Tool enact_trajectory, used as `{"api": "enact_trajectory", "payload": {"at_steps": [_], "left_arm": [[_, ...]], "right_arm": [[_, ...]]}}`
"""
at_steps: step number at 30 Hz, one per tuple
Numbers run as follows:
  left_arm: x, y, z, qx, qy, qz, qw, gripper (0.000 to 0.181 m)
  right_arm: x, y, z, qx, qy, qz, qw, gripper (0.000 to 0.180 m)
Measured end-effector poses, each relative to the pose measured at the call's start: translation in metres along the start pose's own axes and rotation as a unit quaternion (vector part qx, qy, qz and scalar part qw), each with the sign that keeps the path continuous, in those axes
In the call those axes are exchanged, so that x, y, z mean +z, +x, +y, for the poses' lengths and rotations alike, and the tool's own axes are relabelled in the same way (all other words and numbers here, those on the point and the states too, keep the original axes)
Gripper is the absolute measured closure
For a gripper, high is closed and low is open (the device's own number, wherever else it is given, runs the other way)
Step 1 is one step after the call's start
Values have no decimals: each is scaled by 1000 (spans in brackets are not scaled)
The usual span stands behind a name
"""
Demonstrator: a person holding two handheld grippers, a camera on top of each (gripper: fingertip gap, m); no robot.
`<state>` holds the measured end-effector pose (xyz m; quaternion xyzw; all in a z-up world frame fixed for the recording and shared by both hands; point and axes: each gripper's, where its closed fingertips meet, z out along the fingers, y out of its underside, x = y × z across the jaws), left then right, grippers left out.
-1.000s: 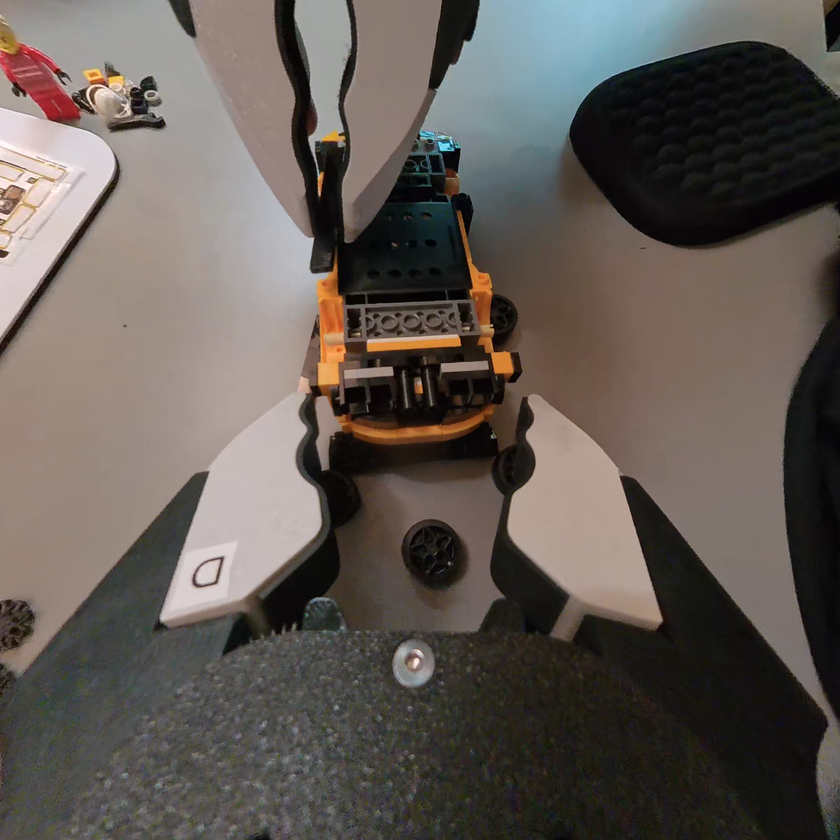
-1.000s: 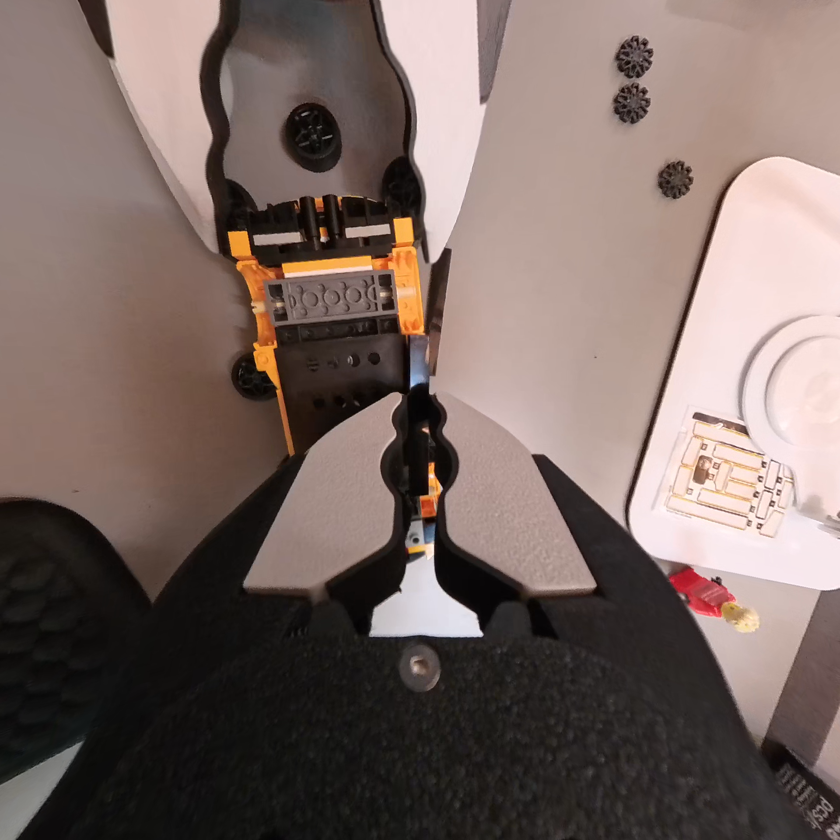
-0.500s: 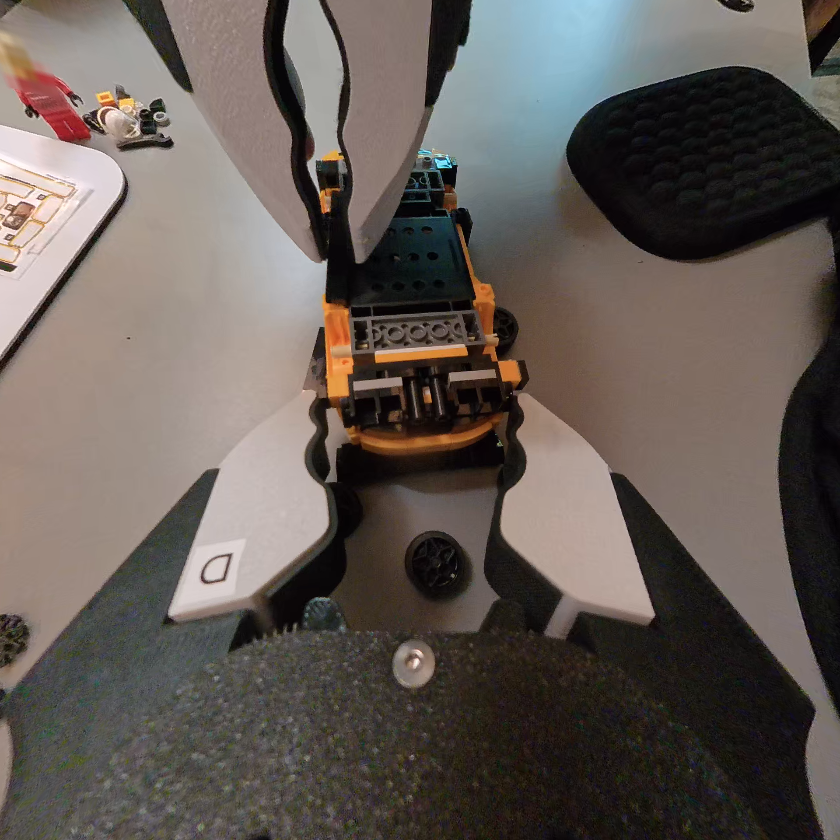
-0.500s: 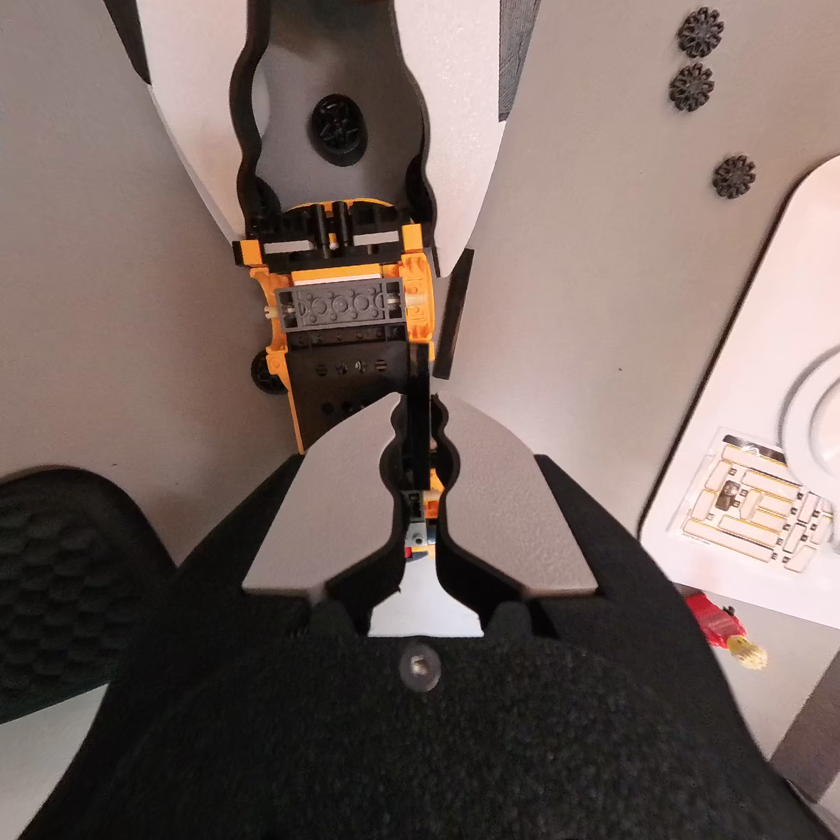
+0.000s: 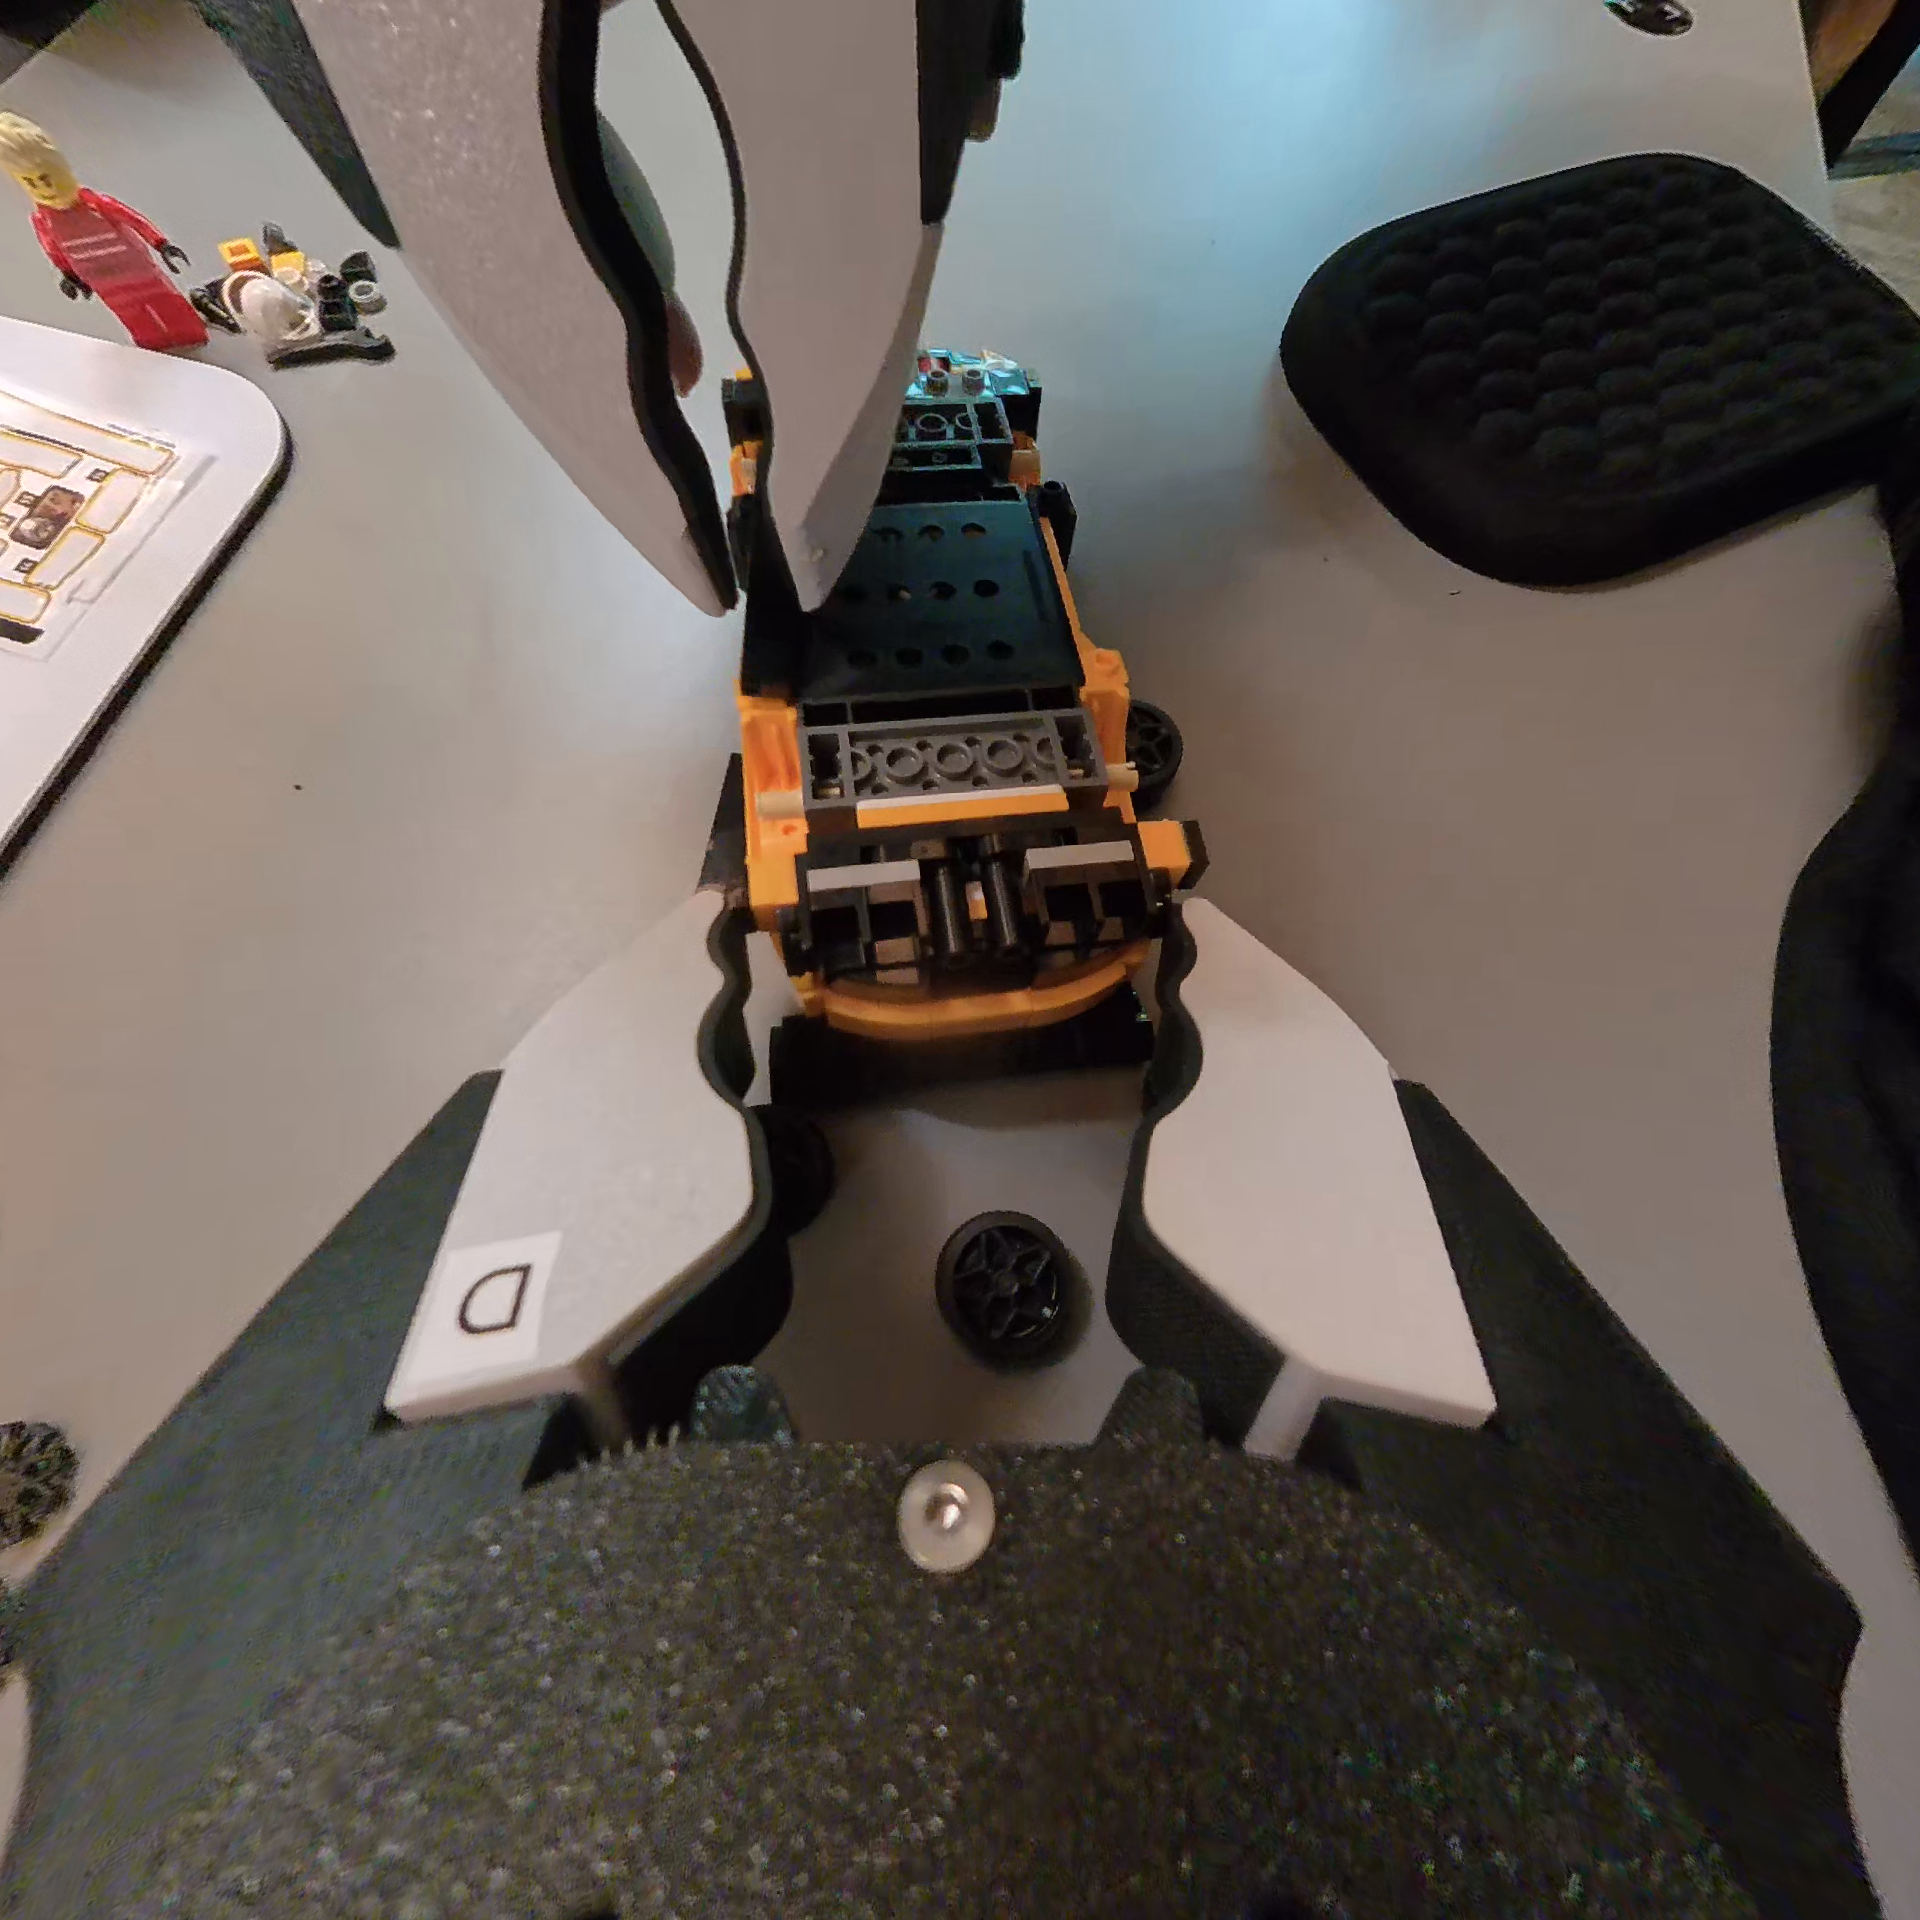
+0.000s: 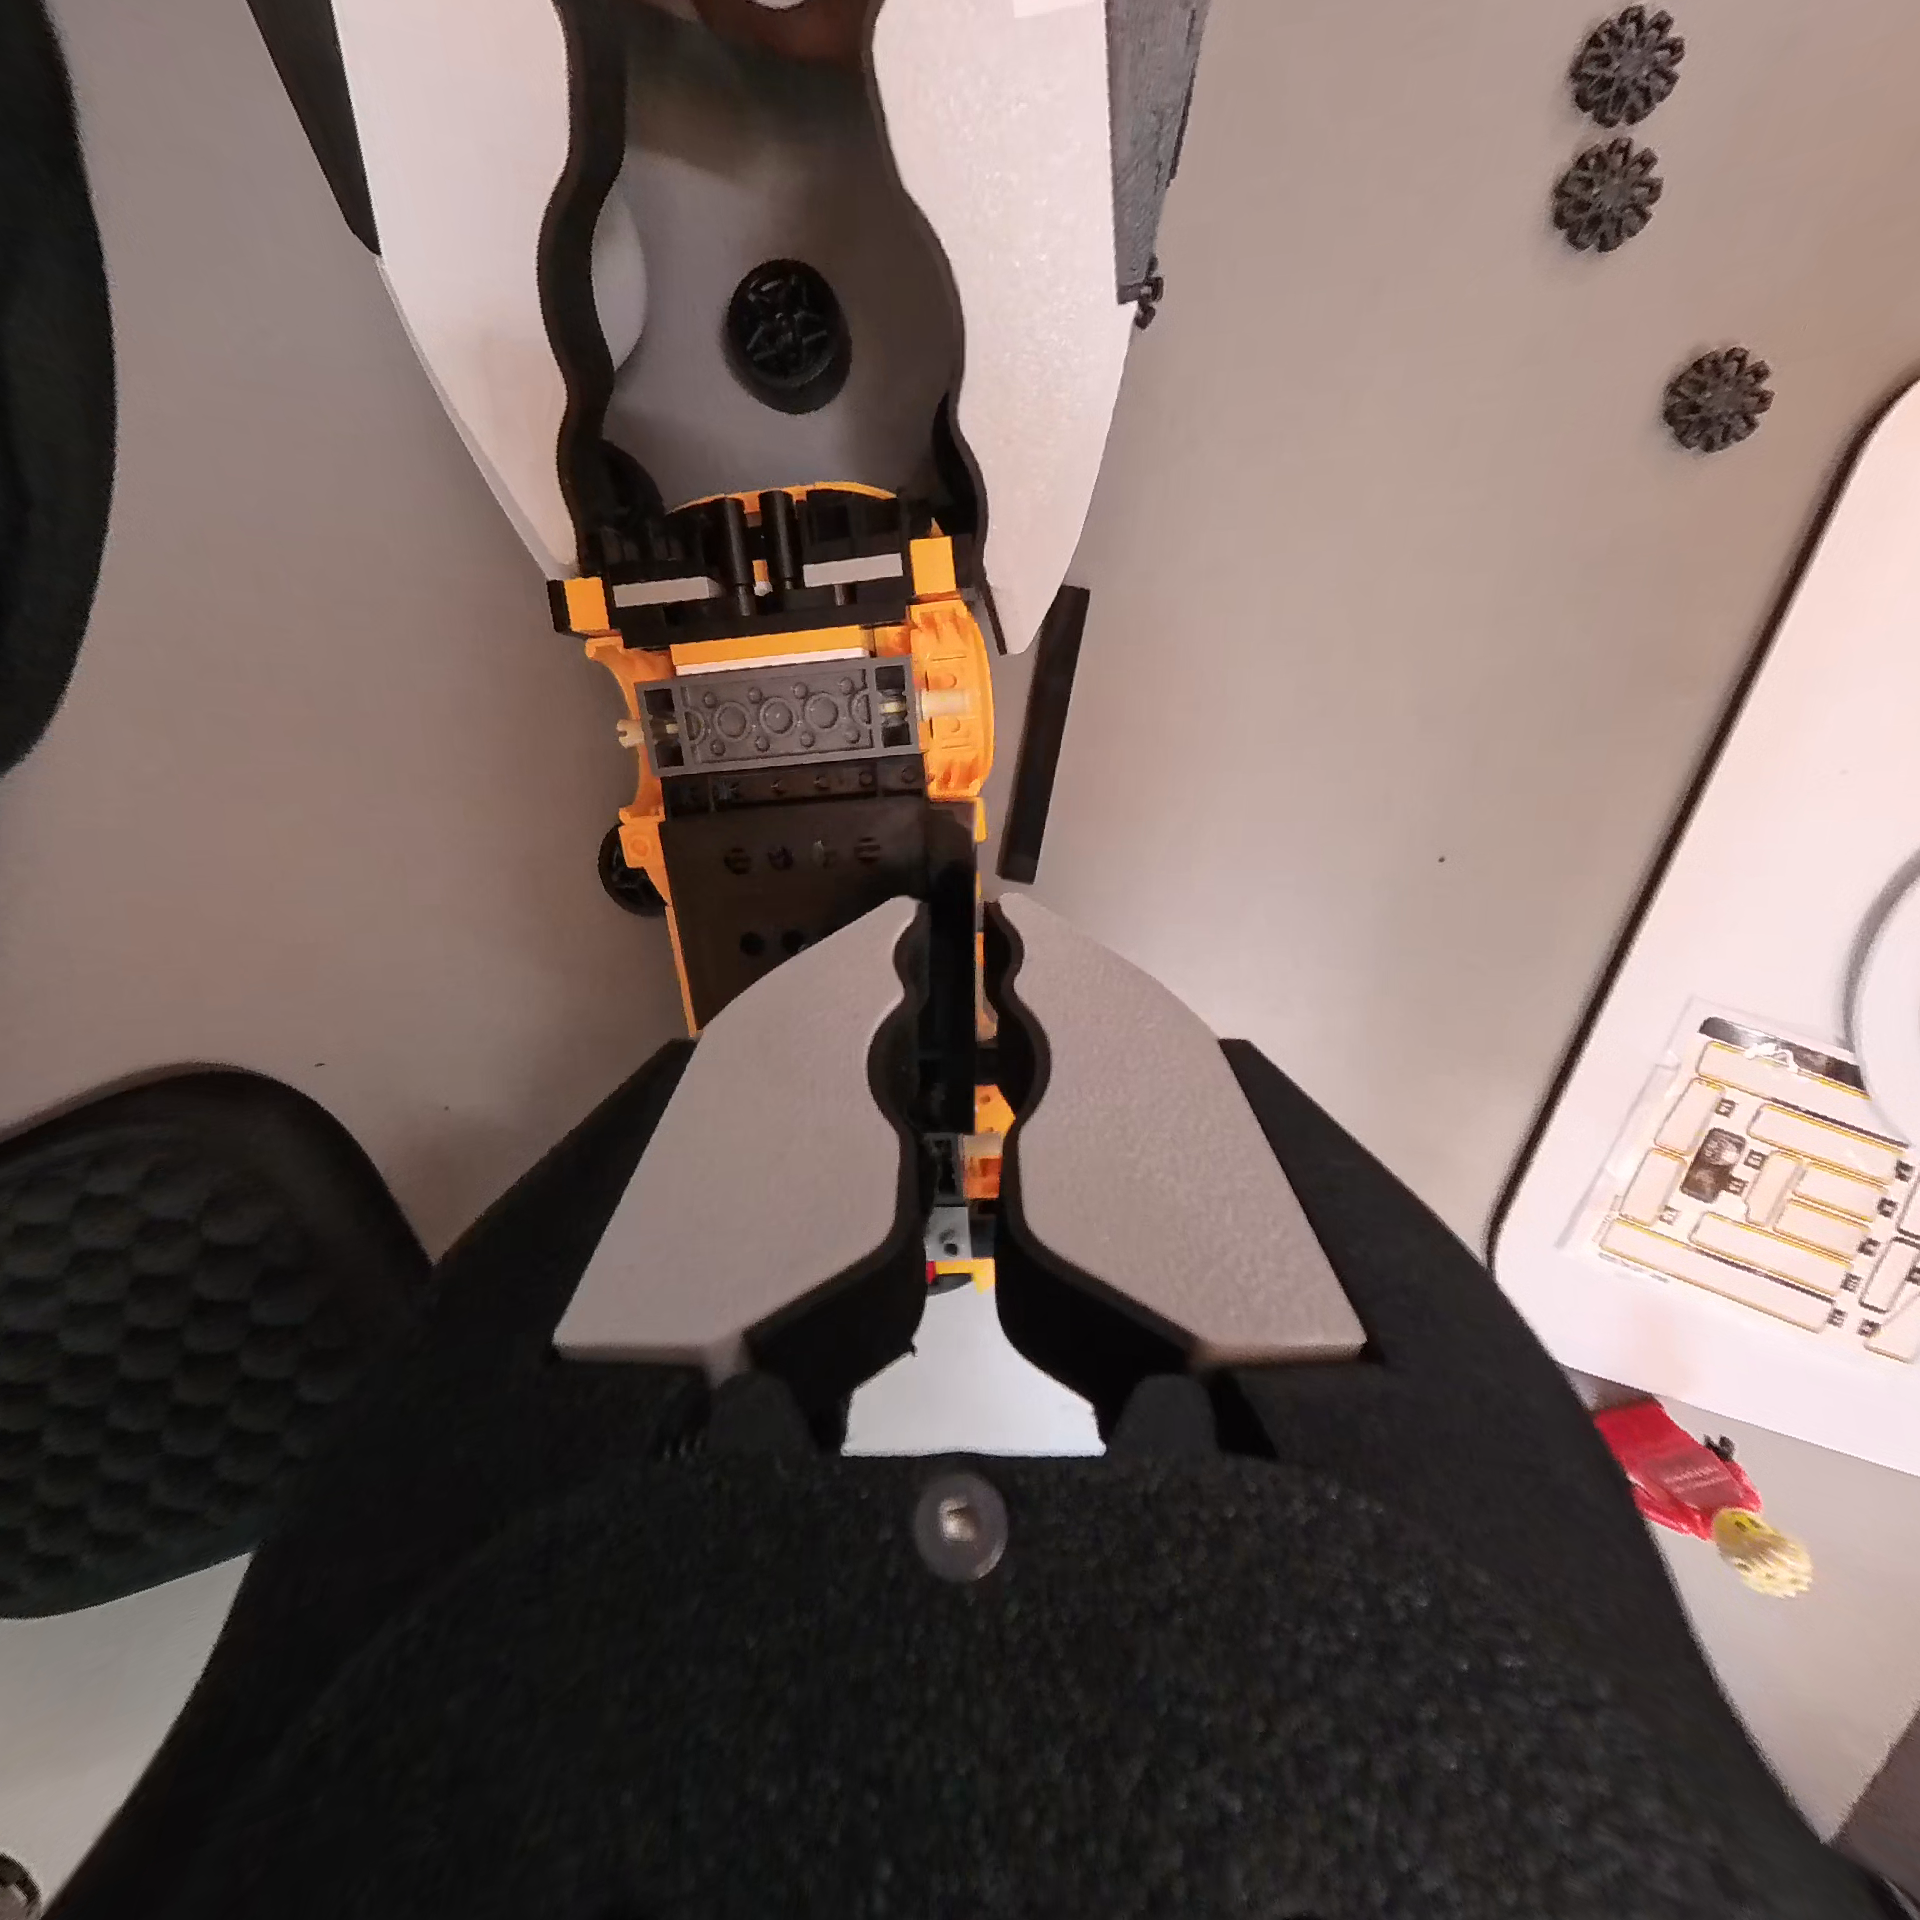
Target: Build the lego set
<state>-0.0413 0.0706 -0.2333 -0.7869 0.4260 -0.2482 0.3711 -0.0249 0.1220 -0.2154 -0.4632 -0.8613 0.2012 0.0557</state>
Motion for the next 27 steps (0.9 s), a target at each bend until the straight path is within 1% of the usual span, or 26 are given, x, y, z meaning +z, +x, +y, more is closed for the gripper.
{"api": "enact_trajectory", "payload": {"at_steps": [7,12,18,21,27], "left_arm": [[0,0,0,7,2,1,1000,106],[-1,0,0,21,3,5,1000,106],[-2,0,-1,43,4,18,999,106],[-2,0,-1,56,5,18,998,106],[-3,2,-4,96,3,2,995,106]], "right_arm": [[-1,-3,-3,2,10,-10,1000,171],[-10,-2,-11,26,47,-41,998,170],[-6,-2,-15,78,74,-146,984,165],[-5,-5,-18,109,86,-212,967,165],[0,-10,-16,117,79,-269,953,165]]}}
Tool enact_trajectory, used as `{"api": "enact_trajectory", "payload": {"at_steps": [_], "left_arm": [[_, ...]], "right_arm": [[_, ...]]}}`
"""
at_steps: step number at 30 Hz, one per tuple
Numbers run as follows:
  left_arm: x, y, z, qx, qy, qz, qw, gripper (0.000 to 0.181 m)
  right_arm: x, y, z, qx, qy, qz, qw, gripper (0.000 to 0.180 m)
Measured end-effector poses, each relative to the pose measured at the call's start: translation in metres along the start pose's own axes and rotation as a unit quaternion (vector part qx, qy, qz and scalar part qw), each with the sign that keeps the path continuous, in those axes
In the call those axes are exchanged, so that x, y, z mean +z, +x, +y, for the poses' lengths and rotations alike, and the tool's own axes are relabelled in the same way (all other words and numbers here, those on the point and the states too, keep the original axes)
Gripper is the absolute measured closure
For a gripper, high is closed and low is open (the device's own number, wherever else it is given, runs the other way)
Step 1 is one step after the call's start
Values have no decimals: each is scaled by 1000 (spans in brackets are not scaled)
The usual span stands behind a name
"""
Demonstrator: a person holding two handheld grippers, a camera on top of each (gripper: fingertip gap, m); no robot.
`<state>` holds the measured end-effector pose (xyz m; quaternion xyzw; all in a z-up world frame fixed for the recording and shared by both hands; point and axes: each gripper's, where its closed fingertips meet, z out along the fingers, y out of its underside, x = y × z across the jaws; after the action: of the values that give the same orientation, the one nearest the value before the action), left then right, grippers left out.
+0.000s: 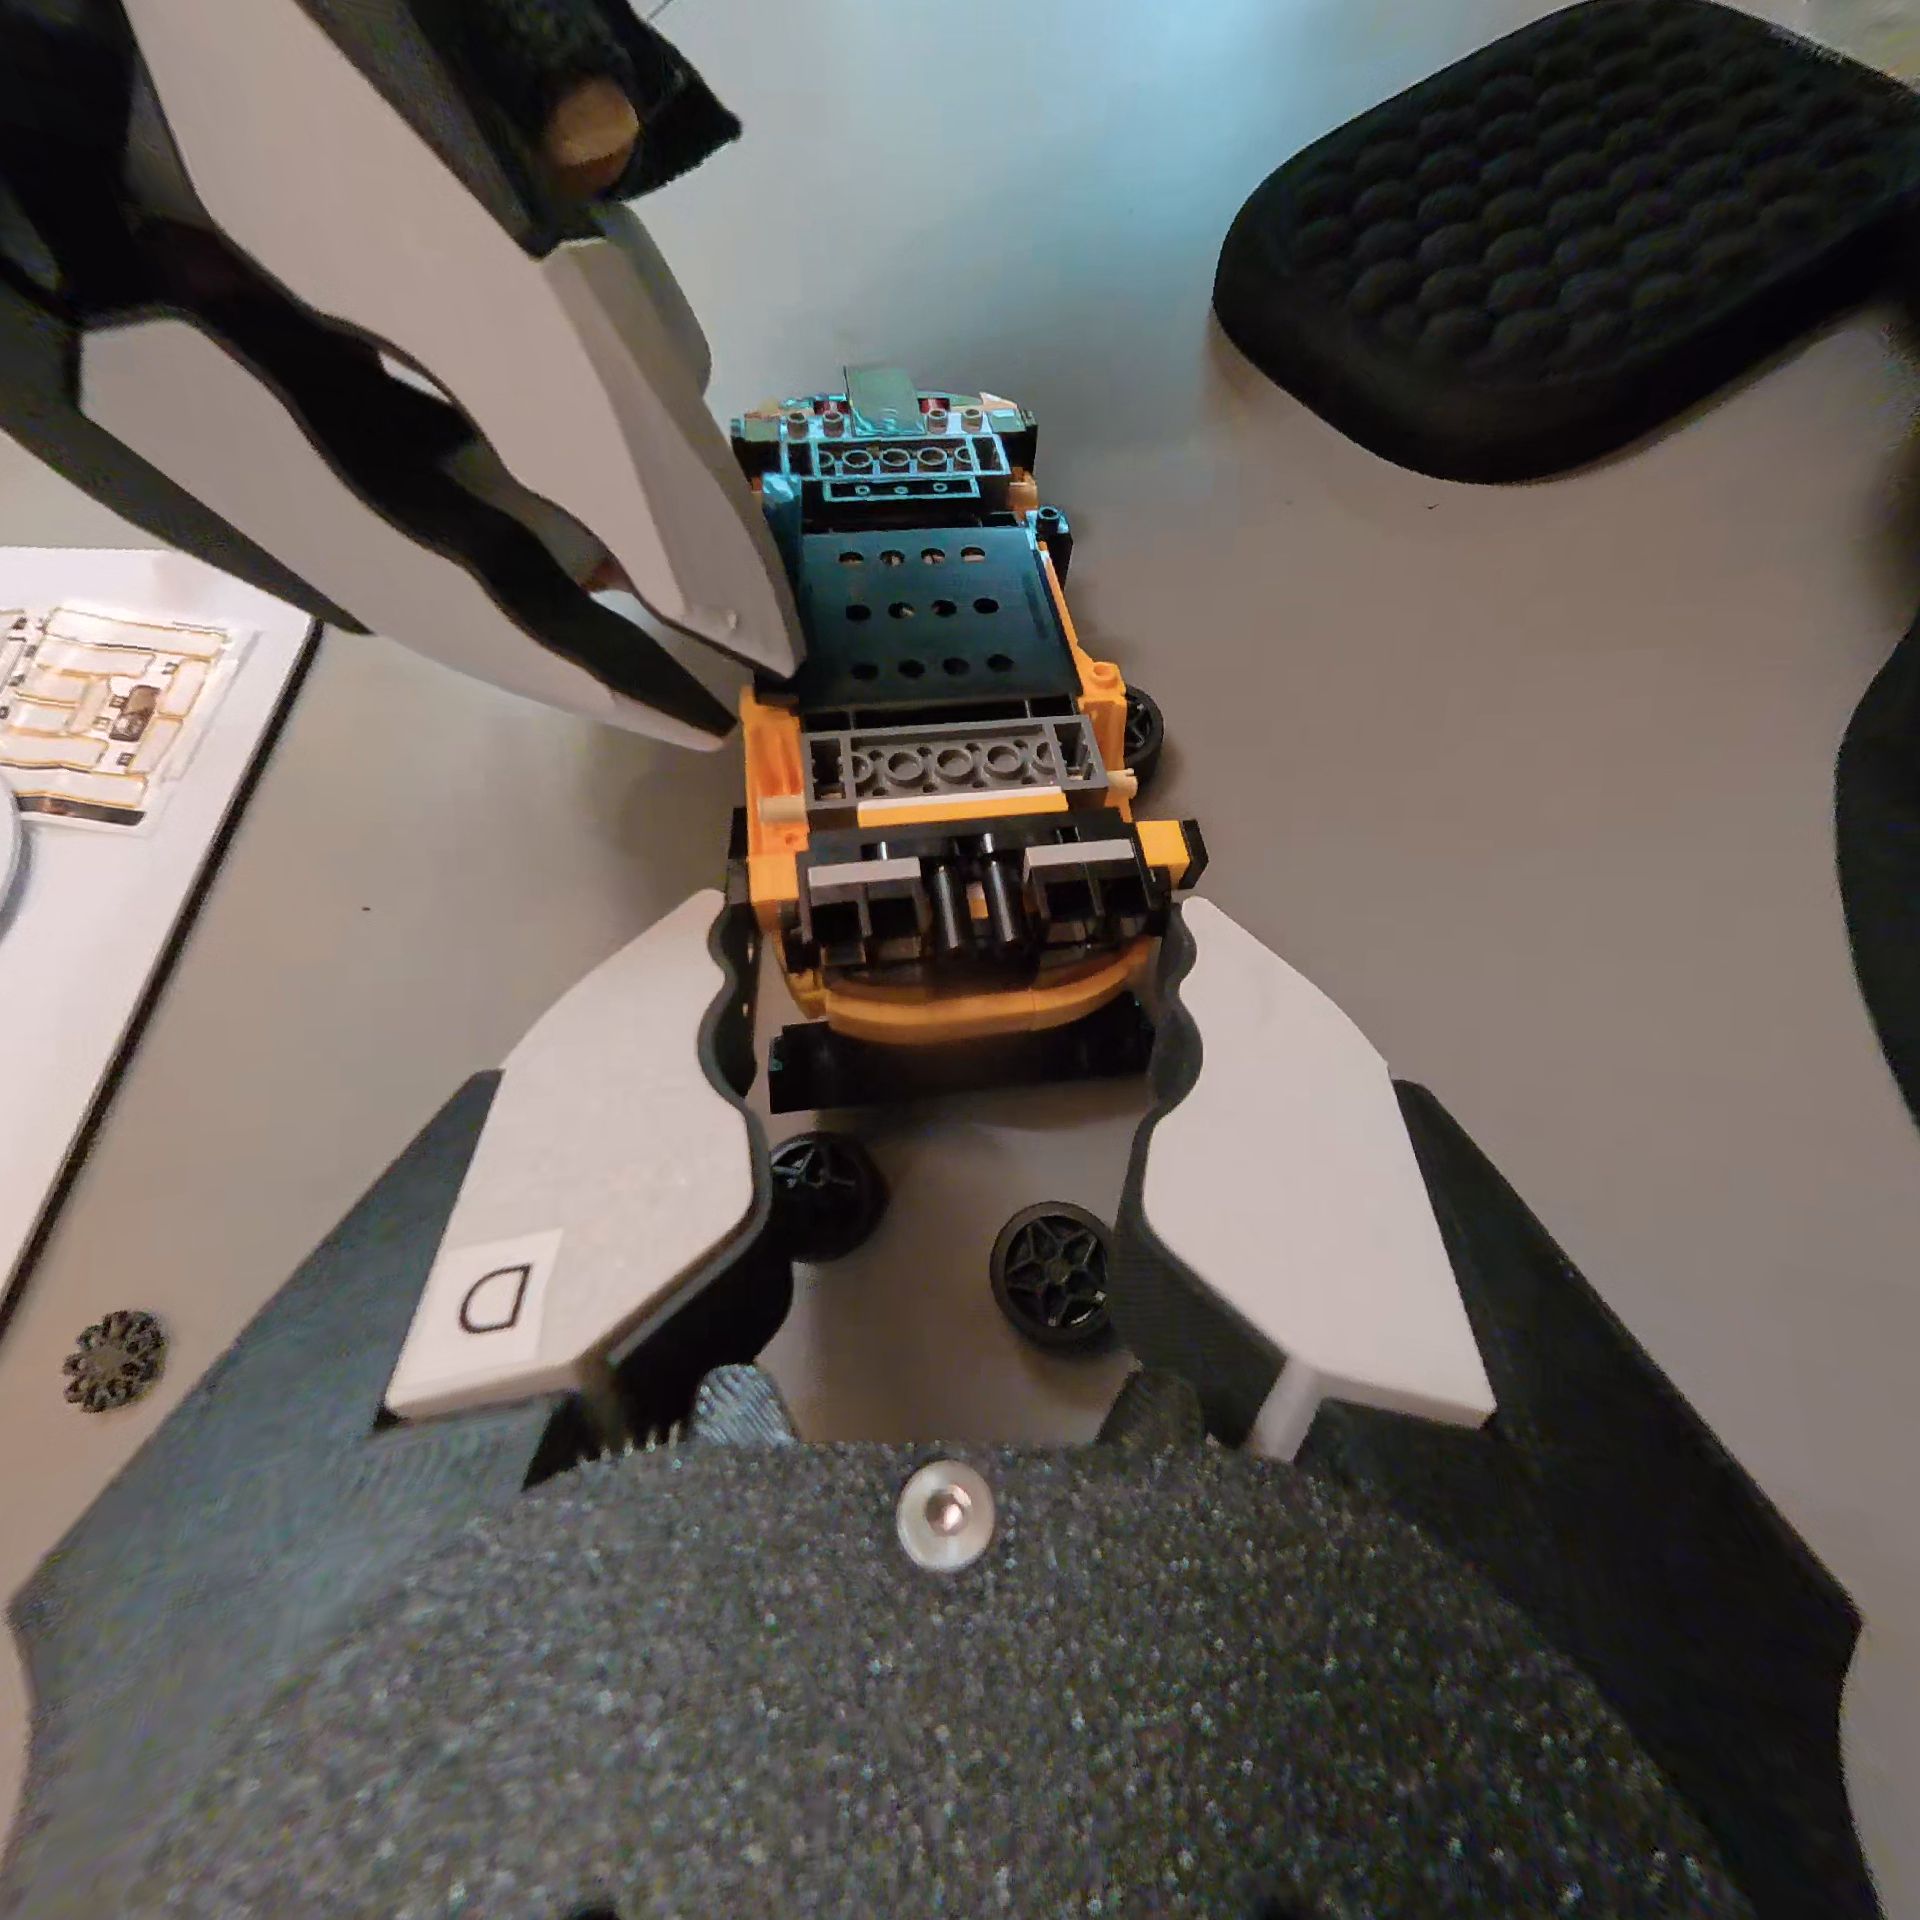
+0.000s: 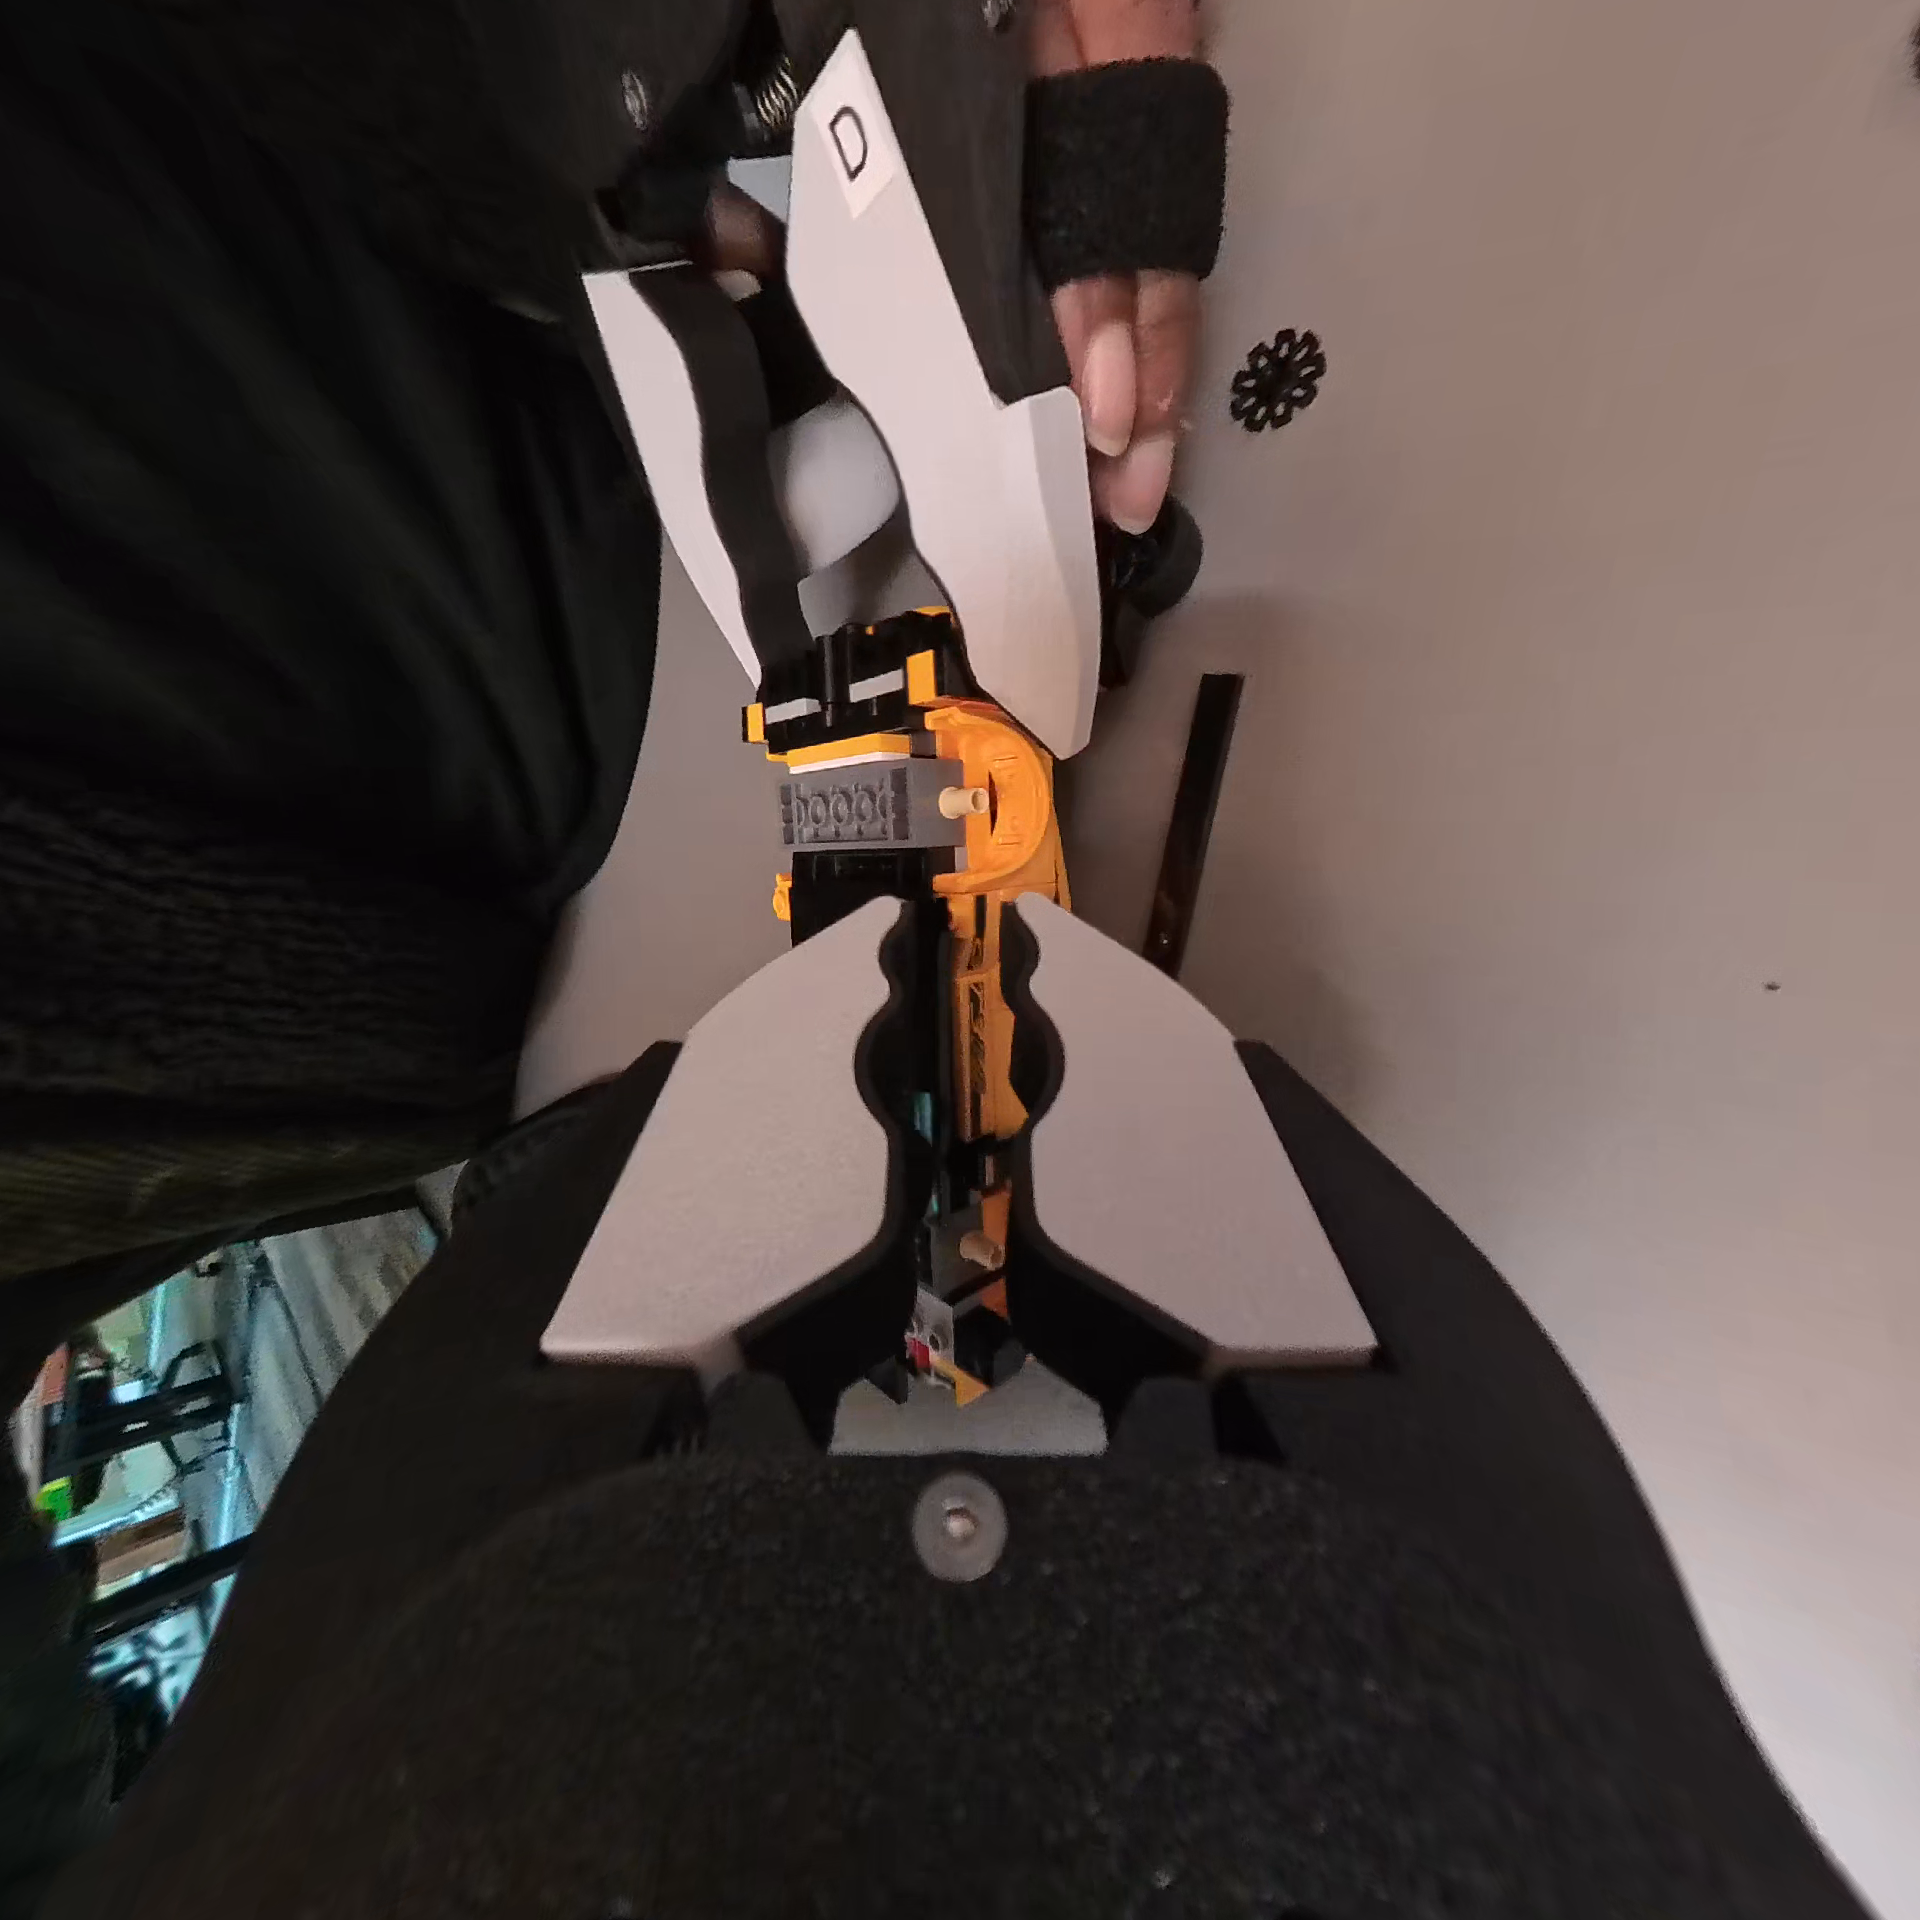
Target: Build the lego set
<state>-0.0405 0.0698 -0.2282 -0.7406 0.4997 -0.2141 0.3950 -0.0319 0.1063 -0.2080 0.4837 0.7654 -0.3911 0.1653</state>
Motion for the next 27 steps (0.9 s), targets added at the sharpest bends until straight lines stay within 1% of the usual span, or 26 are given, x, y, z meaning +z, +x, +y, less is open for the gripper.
{"api": "enact_trajectory", "payload": {"at_steps": [6,13,23,27], "left_arm": [[0,1,-2,37,-2,-13,999,106],[0,2,-4,68,-3,-23,997,107],[0,4,-7,93,1,-26,995,107],[1,8,-6,89,2,-15,996,106]], "right_arm": [[1,-6,0,9,6,-41,999,168],[-1,-11,-1,-1,-4,-66,998,172],[2,-11,4,-20,-35,-86,995,173],[4,-12,6,-16,-23,-103,994,174]]}}
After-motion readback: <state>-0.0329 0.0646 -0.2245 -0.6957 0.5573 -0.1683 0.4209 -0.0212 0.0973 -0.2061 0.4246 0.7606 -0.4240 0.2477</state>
